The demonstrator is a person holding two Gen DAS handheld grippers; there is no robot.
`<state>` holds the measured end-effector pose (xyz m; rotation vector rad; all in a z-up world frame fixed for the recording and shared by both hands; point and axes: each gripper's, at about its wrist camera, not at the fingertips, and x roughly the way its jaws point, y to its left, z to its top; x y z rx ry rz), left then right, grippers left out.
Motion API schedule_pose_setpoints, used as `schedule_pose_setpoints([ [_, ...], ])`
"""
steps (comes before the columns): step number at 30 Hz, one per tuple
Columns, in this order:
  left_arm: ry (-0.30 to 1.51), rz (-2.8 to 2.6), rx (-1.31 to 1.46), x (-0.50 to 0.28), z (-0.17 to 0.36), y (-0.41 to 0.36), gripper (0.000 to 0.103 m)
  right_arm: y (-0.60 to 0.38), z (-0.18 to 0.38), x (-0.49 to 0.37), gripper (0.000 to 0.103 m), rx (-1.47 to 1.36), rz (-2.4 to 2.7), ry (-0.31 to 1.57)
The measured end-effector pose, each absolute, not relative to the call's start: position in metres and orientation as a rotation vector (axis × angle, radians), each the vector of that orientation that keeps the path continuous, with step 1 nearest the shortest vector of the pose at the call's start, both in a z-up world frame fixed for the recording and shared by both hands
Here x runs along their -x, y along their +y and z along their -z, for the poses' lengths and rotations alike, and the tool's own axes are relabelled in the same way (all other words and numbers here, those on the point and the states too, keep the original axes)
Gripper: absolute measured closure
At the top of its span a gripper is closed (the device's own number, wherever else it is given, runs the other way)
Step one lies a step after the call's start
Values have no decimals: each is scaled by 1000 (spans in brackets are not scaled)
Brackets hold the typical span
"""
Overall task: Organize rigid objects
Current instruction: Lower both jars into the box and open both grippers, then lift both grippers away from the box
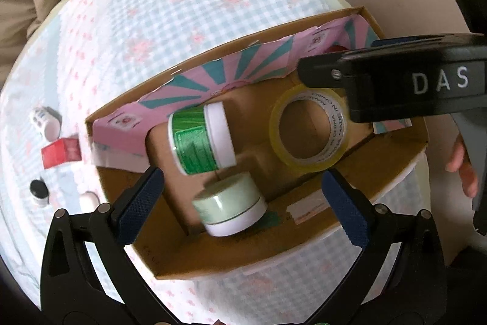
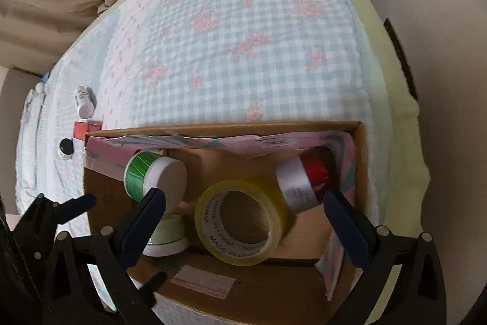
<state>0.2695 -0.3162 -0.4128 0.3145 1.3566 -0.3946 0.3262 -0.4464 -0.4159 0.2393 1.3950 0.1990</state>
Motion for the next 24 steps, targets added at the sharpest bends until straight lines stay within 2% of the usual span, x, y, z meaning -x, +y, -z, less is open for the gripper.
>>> schedule_pose_setpoints([
  [13, 1299, 396, -312, -254, 375, -297, 0, -437, 381, -304, 0, -151, -159, 1362],
  [24, 1168, 372, -226, -226, 289, -262, 0, -417, 305, -270, 0, -80, -104, 1285],
])
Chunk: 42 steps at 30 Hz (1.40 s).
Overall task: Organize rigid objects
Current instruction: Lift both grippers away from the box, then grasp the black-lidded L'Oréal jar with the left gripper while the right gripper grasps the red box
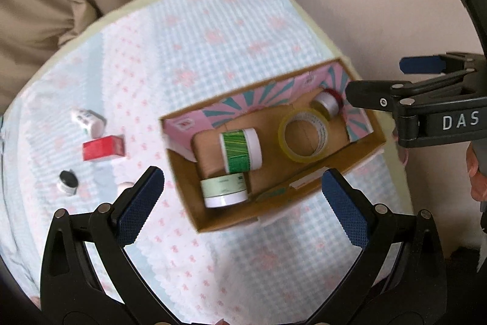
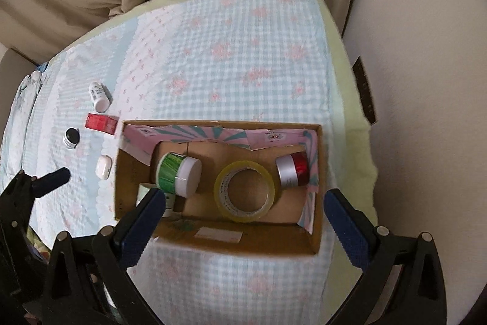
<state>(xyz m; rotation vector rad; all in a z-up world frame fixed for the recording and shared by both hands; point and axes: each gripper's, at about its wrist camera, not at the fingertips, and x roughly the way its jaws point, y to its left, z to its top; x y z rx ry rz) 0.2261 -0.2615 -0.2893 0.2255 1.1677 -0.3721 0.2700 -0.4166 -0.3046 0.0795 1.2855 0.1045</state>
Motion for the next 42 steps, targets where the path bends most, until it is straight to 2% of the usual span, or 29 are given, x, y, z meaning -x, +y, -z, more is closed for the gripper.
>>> schedule_pose_setpoints([
  [6, 1060, 321, -188, -206, 235, -210, 0, -382, 243, -246, 0, -22, -77, 1167],
  [13, 939, 281, -106, -186, 184, -110, 0, -324, 197, -224, 0, -10, -64, 1085],
  [21, 918, 234, -59, -187, 161, 18, 0, -238, 157, -192, 0, -80, -60, 976],
  [29, 940, 250, -130, -202, 183, 117, 0, -156, 175, -195, 0, -122, -72, 997],
  [36, 993, 341, -156, -231, 233, 184, 0, -89, 215, -210, 0, -163, -26, 1046],
  [42, 1020, 432, -220, -267, 290, 206, 0, -41, 262, -229, 0, -146, -20, 1070],
])
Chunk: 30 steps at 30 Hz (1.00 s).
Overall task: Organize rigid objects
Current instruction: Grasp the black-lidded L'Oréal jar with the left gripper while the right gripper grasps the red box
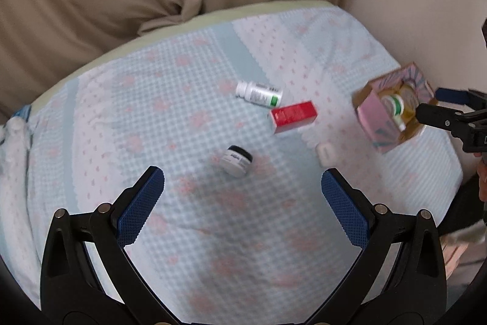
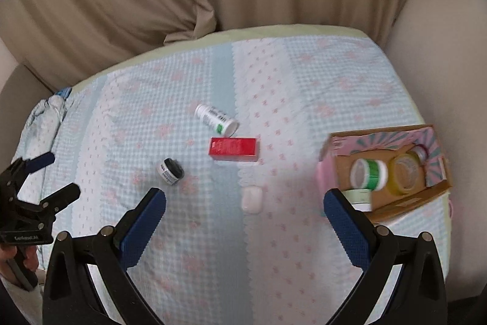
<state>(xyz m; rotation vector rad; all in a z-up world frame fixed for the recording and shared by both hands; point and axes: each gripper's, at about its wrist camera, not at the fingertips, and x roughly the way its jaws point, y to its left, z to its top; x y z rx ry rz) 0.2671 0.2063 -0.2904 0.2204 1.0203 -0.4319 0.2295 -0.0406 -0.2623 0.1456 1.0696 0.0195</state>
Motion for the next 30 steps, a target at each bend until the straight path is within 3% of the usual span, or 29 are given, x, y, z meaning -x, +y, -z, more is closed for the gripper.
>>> schedule_pose_setpoints([
  [18, 1226, 610, -424, -363, 475, 164, 8, 14, 440, -364, 0, 590, -440, 1192],
  [21, 1268, 629, -484, -373, 502, 154, 14, 17, 468, -387, 5, 697, -525, 1231],
  [25, 1309, 643, -501, -382, 522, 149, 15, 23, 493, -406, 9, 808, -639, 1272],
  [28, 1329, 647, -509, -387, 532, 145, 17, 29, 505, -416, 21, 855, -715, 1314],
  [30, 1344, 654, -513, -390, 538, 142, 28, 34, 512, -419, 27, 891, -752, 1328],
])
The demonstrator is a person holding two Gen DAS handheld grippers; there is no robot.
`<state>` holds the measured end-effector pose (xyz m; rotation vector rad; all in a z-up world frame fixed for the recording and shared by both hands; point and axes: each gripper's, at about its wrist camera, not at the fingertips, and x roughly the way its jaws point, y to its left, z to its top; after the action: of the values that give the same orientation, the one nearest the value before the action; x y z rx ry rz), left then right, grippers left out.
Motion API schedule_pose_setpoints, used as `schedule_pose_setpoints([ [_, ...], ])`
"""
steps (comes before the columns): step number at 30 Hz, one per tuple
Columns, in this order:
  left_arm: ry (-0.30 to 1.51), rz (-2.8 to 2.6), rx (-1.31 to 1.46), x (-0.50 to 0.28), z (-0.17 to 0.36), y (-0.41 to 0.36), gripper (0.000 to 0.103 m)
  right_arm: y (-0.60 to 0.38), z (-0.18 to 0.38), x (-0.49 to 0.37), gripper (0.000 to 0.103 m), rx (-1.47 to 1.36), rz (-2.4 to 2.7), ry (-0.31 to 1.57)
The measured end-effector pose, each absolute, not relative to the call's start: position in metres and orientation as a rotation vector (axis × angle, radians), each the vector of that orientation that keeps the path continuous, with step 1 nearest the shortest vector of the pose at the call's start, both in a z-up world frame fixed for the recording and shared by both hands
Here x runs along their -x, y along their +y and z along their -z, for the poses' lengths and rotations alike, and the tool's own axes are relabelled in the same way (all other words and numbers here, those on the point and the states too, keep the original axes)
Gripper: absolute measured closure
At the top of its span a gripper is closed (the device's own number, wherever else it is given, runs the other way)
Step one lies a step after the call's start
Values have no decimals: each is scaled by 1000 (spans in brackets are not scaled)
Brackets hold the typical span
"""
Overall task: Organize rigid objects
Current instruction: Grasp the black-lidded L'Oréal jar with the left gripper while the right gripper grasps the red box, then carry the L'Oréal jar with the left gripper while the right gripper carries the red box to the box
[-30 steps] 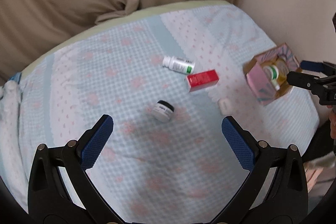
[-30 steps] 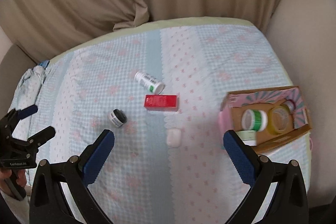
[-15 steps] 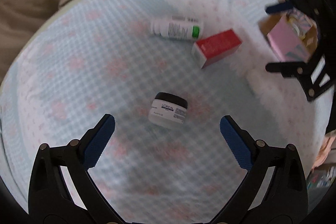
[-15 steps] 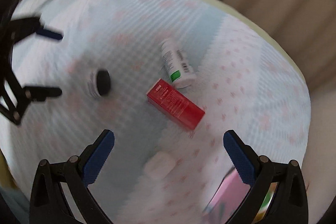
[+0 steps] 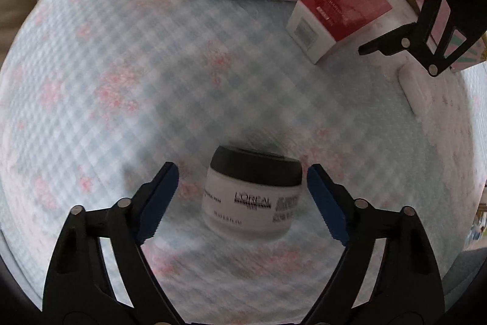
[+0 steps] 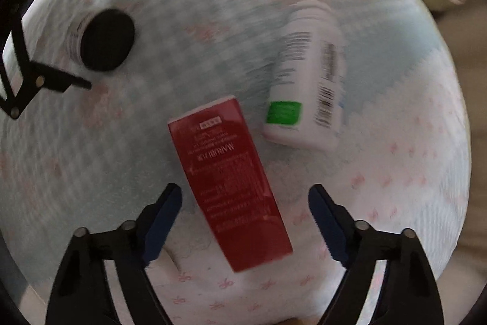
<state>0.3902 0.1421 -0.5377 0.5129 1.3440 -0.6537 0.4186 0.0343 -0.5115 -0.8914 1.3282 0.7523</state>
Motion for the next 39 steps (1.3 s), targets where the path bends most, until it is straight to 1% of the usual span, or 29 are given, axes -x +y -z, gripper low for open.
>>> schedule_pose_setpoints([
  [1, 1355, 658, -510, -391, 541, 140, 32, 38, 515, -419, 32, 912, -771, 1337],
  [2, 1367, 662, -509, -392, 544, 139, 38, 40, 518, -420, 34, 923, -784, 1348],
  [3, 1374, 658, -520, -391, 547, 138, 40, 42, 521, -422, 43, 925, -791, 1358],
  [4, 1369, 659, -525, -391, 548, 137, 42, 43, 523, -423, 55, 928, -797, 1374],
  [5, 1363, 671, -522, -389, 547, 136, 48, 44, 526, -424, 57, 939, -793, 1384],
  [16, 1344, 650, -493, -386, 542, 133, 48, 54, 525, -416, 60, 971, -756, 1375],
  [23, 1315, 602, -435, -389, 517, 146, 48, 62, 511, -396, 64, 890, -720, 1403],
  [32, 1275, 550, -342, -391, 469, 179, 48, 73, 464, -385, 65, 704, -642, 1429],
  [39, 1227, 537, -281, -363, 417, 192, 48, 81, 403, -364, 65, 505, -576, 1415],
])
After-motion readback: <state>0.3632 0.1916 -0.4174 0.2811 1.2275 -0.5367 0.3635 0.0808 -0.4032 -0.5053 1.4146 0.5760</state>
